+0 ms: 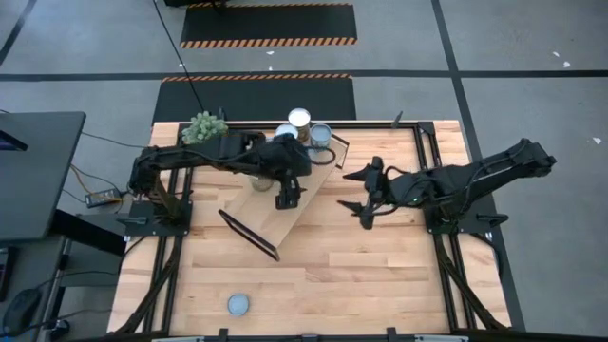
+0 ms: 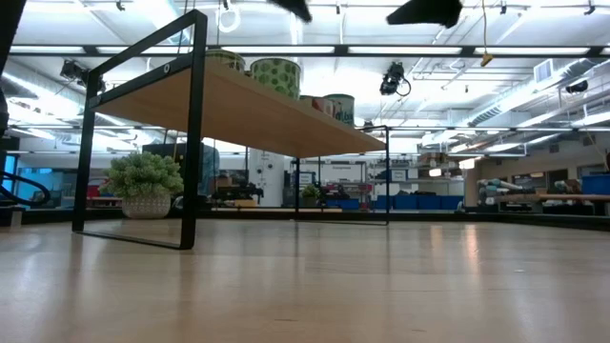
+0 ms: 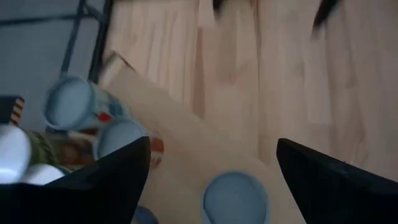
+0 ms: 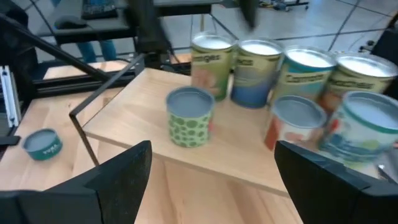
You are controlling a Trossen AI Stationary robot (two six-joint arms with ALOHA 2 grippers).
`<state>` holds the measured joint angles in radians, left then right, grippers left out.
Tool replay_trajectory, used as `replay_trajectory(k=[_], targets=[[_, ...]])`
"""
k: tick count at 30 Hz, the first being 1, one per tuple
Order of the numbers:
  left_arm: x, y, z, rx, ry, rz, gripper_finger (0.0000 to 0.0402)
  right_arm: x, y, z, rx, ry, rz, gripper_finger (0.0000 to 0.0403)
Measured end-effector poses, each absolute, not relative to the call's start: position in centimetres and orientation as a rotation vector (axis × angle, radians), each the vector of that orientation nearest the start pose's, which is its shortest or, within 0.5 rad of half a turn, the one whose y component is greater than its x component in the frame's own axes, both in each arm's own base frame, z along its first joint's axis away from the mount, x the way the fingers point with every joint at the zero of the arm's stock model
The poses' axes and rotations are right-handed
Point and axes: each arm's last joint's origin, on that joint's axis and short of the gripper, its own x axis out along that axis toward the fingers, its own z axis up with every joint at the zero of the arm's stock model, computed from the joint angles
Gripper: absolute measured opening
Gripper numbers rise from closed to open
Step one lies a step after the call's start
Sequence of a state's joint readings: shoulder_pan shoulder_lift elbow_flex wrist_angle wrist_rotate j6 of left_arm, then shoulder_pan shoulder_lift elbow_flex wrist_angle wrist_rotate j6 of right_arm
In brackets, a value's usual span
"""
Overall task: Pick and place cans onto a shelf
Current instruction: Put the canned green peas on the shelf
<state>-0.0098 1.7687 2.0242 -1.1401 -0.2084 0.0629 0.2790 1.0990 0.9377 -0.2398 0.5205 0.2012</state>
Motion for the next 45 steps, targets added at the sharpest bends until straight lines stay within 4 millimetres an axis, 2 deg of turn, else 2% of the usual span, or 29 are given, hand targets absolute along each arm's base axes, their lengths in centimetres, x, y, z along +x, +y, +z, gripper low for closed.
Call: replay_trajectory(k=[5, 9, 18, 25, 33, 45], targets=[[34.5, -0.3, 43.8, 0.125, 0.798, 0.158, 0.0346, 25.6, 5.9, 30.9, 0.029, 0.337, -0.252, 0.0347], [33.7, -0.5, 44.9, 0.095, 0.796, 0.164, 0.0345, 27.5, 6.4, 29.6, 0.033, 0.329, -0.252, 0.0347], [33.0, -0.7, 45.2, 0.078, 0.827, 0.168, 0.0345, 31.7, 7.8, 26.4, 0.065, 0.307, -0.166, 0.0347], [32.7, -0.6, 45.1, 0.086, 0.847, 0.193, 0.0345, 34.6, 8.8, 25.7, 0.079, 0.331, -0.14, 0.0347], [31.9, -0.5, 45.8, 0.084, 0.827, 0.199, 0.0345, 36.0, 8.8, 24.2, 0.129, 0.367, -0.145, 0.0347], [31.4, -0.5, 46.2, 0.077, 0.814, 0.205, 0.0345, 36.7, 6.4, 23.1, 0.124, 0.423, -0.21, 0.0347]])
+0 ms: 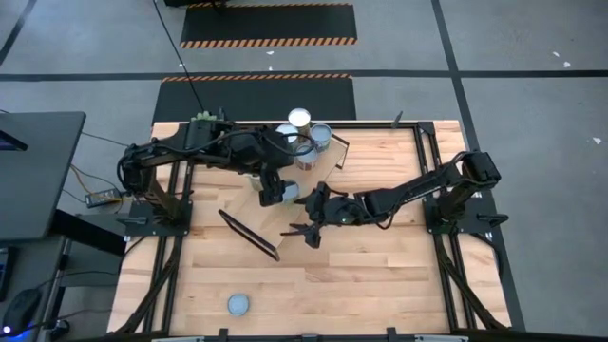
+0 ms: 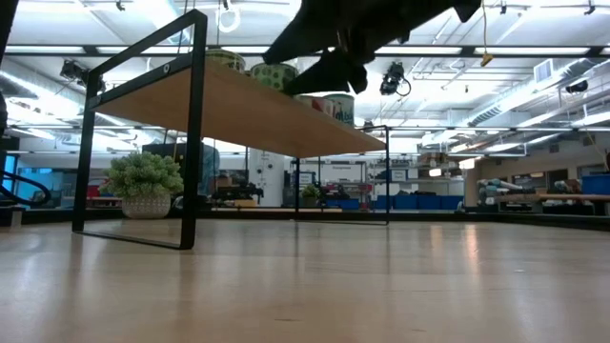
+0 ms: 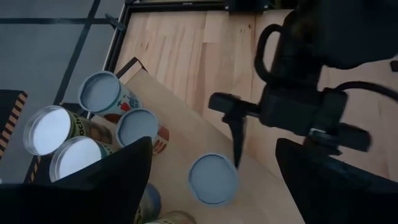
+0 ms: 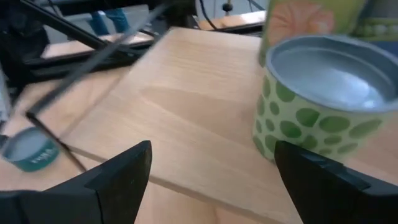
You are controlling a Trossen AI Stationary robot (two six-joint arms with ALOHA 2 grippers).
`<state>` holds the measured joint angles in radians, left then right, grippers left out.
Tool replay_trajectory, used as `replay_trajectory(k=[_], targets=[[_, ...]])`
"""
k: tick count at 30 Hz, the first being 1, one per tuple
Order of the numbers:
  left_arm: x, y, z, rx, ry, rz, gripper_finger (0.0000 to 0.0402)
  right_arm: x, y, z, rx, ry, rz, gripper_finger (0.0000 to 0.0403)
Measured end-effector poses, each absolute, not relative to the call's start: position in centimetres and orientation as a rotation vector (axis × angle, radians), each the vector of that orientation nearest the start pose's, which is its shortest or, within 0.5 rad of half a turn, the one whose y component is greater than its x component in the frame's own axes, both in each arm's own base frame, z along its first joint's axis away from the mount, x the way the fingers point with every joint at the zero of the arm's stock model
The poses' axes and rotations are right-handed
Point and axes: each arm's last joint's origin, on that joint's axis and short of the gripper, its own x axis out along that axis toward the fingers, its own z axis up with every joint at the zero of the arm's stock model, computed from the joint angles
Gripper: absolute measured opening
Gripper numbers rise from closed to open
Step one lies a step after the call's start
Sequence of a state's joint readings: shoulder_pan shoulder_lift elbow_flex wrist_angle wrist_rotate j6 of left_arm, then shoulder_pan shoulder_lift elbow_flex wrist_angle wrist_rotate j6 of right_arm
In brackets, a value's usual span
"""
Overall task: Pick and place cans onto a shelf
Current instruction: Put the canned green peas on the shelf
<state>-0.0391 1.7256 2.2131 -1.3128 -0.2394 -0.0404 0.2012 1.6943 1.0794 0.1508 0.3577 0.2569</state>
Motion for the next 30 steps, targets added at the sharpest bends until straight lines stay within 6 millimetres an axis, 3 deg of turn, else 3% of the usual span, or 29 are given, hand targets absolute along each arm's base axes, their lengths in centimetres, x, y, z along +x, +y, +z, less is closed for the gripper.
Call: replay_trajectory(k=[15, 22, 28, 30], targets=[[31.4, -0.7, 46.1, 0.076, 0.817, 0.194, 0.0345, 36.7, 2.8, 23.1, 0.041, 0.428, -0.449, 0.0347], [31.2, -0.7, 45.9, 0.081, 0.852, 0.194, 0.0345, 36.1, 5.0, 25.5, -0.038, 0.454, -0.391, 0.0347], [31.1, -0.7, 45.9, 0.083, 0.862, 0.194, 0.0345, 36.9, 6.0, 28.5, -0.045, 0.394, -0.285, 0.0347], [31.1, -0.7, 45.9, 0.084, 0.862, 0.193, 0.0345, 37.1, 5.9, 28.6, -0.042, 0.393, -0.266, 0.0347]])
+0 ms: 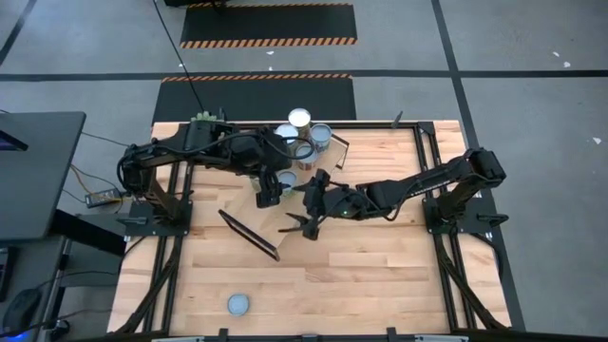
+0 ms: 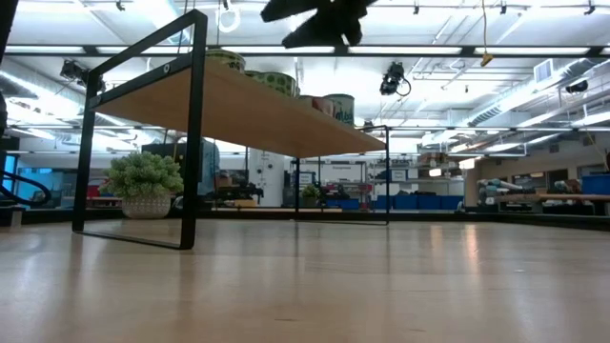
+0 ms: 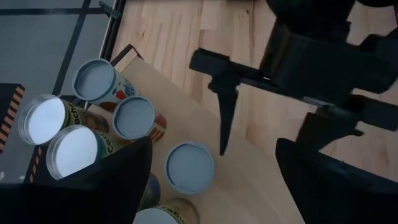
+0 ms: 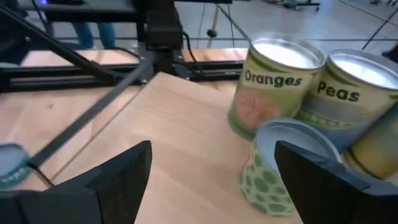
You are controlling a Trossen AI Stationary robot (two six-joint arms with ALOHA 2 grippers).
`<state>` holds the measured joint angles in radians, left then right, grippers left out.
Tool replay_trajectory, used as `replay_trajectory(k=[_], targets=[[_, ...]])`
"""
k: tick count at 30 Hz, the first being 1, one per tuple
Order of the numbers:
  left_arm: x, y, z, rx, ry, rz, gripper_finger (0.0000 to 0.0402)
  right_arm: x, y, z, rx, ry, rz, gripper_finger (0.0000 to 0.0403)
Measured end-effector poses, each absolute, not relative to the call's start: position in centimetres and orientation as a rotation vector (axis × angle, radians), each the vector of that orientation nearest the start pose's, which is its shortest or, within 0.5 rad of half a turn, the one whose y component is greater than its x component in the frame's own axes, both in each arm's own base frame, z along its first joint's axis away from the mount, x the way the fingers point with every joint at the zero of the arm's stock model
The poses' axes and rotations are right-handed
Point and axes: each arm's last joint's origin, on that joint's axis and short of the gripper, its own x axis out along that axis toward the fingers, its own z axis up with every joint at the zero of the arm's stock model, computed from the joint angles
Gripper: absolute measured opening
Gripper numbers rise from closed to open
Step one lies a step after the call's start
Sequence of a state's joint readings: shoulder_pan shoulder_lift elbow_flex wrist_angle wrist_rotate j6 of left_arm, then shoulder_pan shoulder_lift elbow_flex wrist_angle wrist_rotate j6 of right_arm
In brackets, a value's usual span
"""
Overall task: Pick and place cans onto a shelf
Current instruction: Put the canned green peas on the shelf
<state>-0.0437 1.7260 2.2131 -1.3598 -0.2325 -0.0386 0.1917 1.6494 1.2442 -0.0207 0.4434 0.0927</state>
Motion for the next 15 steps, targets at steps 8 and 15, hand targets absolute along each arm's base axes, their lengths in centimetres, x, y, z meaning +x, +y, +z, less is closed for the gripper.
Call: replay_trajectory(k=[8, 15], targets=[[31.1, -0.7, 45.9, 0.111, 0.863, 0.19, 0.0345, 37.5, 3.0, 28.5, -0.095, 0.414, -0.284, 0.0347], [30.9, -0.5, 46.1, 0.116, 0.854, 0.22, 0.0345, 37.7, 1.5, 28.7, -0.087, 0.405, -0.266, 0.0346]])
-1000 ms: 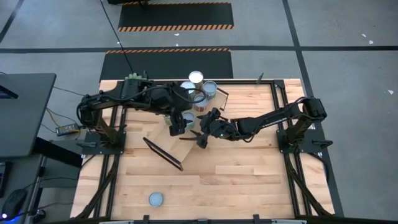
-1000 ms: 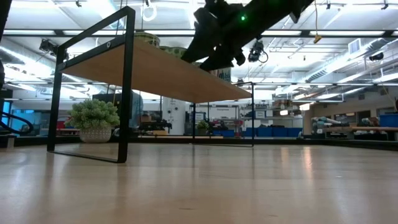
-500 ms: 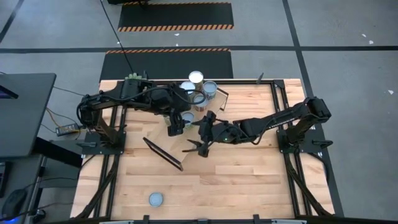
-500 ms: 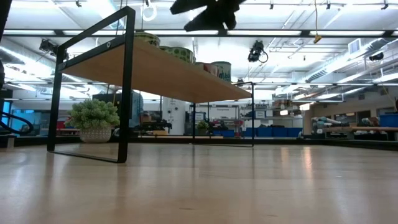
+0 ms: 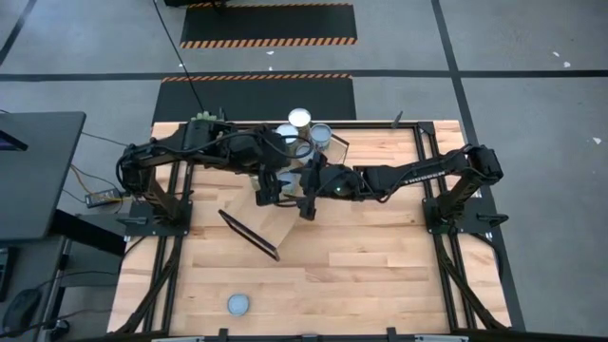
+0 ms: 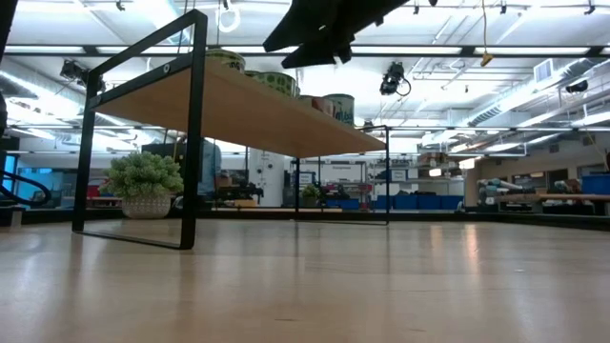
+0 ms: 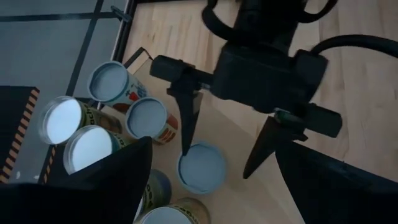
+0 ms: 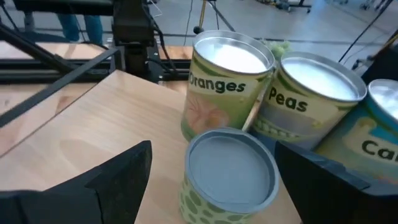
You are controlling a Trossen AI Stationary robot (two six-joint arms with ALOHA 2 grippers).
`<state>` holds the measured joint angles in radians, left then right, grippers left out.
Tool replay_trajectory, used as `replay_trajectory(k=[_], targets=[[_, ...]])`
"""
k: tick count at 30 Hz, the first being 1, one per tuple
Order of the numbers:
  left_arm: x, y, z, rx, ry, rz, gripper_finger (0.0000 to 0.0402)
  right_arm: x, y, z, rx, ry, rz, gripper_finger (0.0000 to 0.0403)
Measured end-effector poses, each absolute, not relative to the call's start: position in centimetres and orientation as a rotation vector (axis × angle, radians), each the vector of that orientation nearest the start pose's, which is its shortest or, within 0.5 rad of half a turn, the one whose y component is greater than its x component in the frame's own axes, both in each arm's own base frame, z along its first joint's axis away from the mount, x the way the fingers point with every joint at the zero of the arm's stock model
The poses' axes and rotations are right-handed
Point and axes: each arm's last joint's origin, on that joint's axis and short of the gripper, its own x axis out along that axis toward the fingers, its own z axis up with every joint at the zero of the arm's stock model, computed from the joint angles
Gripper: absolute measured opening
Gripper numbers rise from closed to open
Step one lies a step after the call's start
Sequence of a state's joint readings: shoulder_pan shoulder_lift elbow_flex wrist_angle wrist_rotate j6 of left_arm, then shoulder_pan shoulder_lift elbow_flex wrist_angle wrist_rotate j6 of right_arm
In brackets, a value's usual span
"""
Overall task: Pick and place cans onto a shelf
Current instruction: Put the canned green peas on the shelf
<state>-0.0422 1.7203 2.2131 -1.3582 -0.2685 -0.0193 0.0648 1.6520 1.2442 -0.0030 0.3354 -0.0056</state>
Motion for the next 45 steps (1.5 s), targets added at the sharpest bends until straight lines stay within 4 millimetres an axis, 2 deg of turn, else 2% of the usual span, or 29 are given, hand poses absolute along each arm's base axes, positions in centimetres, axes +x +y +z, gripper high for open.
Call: replay_trajectory(k=[5, 12, 20, 24, 31, 36, 39, 45], targets=[[29.8, -0.5, 47.0, 0.11, 0.818, 0.223, 0.0345, 37.7, 0.8, 28.6, -0.164, 0.421, -0.284, 0.0346], [29.7, -0.5, 47.1, 0.106, 0.812, 0.219, 0.0345, 38.2, -0.9, 27.9, -0.247, 0.459, -0.218, 0.0346], [29.7, -0.8, 47.0, 0.084, 0.814, 0.206, 0.0345, 37.7, -0.9, 27.0, -0.298, 0.558, -0.177, 0.0346], [29.7, -0.8, 47.0, 0.086, 0.815, 0.206, 0.0345, 37.2, -1.3, 28.2, -0.284, 0.523, -0.196, 0.0346], [29.7, -0.8, 47.0, 0.084, 0.817, 0.206, 0.0345, 37.0, -1.8, 28.3, -0.239, 0.527, -0.208, 0.0346], [29.0, -1.5, 46.3, -0.063, 0.926, 0.048, 0.0345, 36.5, -1.3, 29.0, -0.195, 0.514, -0.185, 0.0346], [28.3, -2.8, 45.7, -0.036, 1.012, 0.014, 0.0345, 35.8, -0.7, 29.8, -0.171, 0.5, -0.175, 0.0346], [28.6, -4.9, 43.2, 0.087, 1.134, 0.037, 0.0345, 34.7, 0.3, 30.5, -0.159, 0.531, -0.149, 0.0346]])
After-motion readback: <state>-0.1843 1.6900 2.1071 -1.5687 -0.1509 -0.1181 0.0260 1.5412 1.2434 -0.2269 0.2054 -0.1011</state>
